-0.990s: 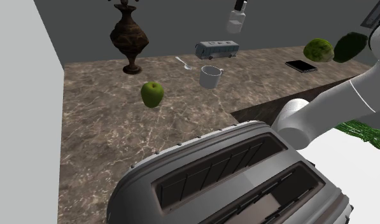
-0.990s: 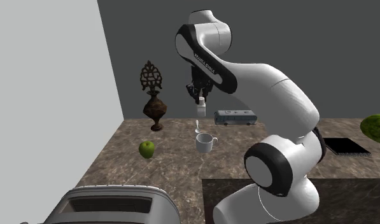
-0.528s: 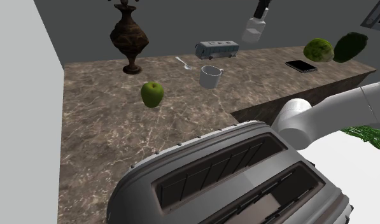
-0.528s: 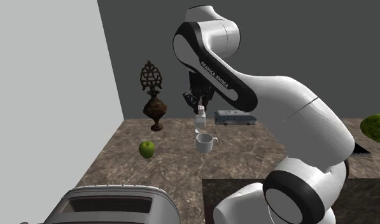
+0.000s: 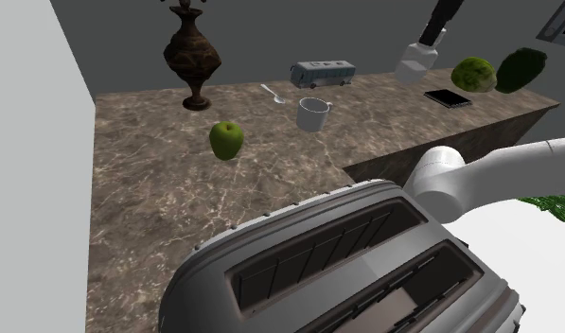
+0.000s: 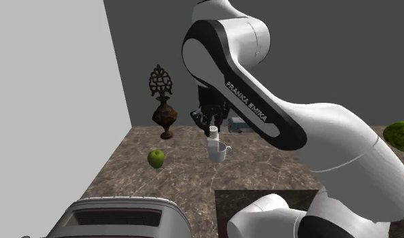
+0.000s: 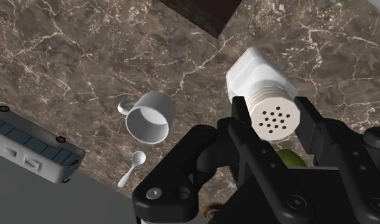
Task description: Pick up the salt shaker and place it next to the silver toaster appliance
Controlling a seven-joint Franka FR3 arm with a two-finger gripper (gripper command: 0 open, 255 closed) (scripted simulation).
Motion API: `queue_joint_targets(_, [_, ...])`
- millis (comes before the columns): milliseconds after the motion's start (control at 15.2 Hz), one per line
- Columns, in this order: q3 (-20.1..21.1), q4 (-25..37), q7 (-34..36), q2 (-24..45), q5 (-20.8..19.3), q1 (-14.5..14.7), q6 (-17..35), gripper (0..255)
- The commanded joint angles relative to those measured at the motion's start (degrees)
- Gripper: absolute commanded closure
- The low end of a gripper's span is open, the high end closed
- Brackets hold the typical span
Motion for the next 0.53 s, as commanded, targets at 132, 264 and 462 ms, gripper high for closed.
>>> queue_joint_targets(132, [2.7, 0.6, 3.7, -3.6, 3.3, 0.1, -3.9, 255])
queue_joint_targets(264, [4.2, 1.3, 5.7, -5.2, 5.3, 0.0, -5.8, 255])
queue_joint_targets(462, [6.4, 2.8, 9.0, -7.2, 8.6, -0.3, -8.8, 255])
